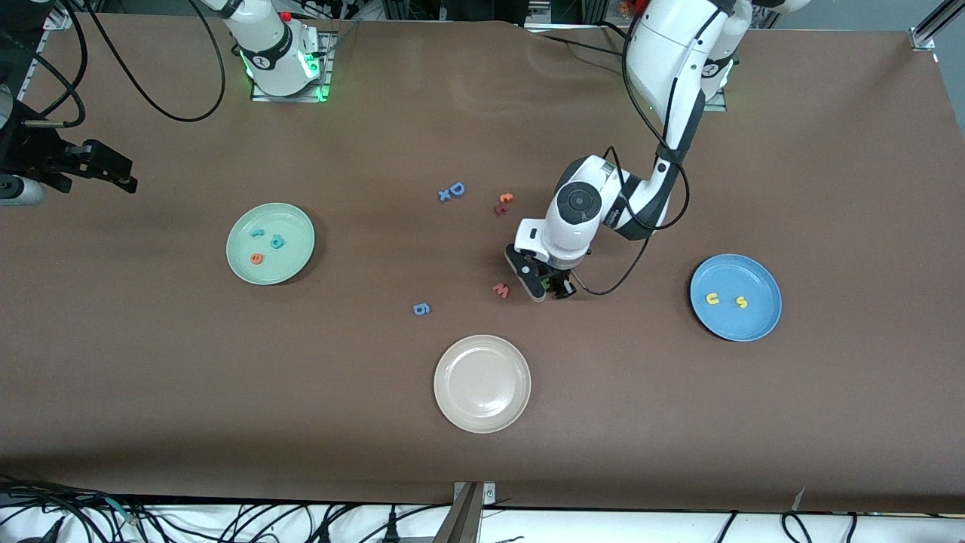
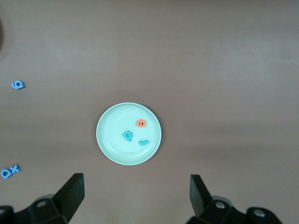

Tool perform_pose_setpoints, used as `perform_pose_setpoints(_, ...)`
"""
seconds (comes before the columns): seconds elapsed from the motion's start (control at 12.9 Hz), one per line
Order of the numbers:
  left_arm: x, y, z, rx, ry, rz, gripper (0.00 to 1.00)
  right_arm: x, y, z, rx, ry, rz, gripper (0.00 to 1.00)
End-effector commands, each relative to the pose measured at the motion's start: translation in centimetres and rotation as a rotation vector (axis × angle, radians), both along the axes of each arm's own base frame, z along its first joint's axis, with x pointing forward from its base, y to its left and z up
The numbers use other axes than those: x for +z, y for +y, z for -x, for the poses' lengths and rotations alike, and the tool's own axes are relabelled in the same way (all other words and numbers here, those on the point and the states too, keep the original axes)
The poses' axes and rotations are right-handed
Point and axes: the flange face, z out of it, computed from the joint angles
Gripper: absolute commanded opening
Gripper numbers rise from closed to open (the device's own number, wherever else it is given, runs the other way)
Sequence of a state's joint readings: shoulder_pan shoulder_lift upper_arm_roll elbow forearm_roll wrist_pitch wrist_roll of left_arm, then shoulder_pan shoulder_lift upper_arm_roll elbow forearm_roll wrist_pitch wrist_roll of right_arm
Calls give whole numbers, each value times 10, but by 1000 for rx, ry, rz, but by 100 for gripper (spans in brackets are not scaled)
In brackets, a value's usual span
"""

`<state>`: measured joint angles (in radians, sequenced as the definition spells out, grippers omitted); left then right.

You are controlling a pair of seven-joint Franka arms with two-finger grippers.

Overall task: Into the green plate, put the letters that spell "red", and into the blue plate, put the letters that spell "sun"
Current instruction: 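Grasp the green n with the left gripper and carry it to the blue plate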

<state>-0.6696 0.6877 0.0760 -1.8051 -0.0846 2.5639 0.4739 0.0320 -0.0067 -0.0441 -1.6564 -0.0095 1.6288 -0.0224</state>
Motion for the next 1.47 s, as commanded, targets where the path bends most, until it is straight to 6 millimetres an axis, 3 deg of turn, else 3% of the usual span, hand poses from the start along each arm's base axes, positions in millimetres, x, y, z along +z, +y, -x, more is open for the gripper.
perform_pose_setpoints(0.0, -10, 6, -3, 1, 6, -2, 12, 3, 0, 0, 1, -1, 12, 100)
perform_pose_setpoints(0.08, -4, 14, -10, 5, -5, -5, 6, 3, 0, 0, 3, -1, 12, 100)
perform_pose_setpoints(0.31, 36, 76, -47, 11, 18, 27, 5, 3, 0, 0, 3, 1, 12, 100)
perform_pose_setpoints(0.54, 64, 158, -70, 23, 74, -4, 5, 3, 0, 0, 6, 1, 12, 100)
perform_pose_setpoints(0.77, 87, 250, -76, 147, 186, -4, 5, 3, 0, 0, 7, 1, 12, 100)
perform_pose_setpoints(0.93, 84, 308, -72, 239, 261, 4, 6, 3, 0, 0, 9, 1, 12, 100)
perform_pose_setpoints(1.08, 70, 350, -62, 320, 299, 6, 6, 4, 0, 1, 7, 1, 12, 100)
perform_pose_setpoints(1.24, 60, 377, -55, 395, 324, -9, 6, 3, 0, 1, 9, 2, 12, 100)
perform_pose_setpoints(1.39, 54, 387, -50, 422, 336, -36, 9, 4, 1, 1, 6, -1, 12, 100)
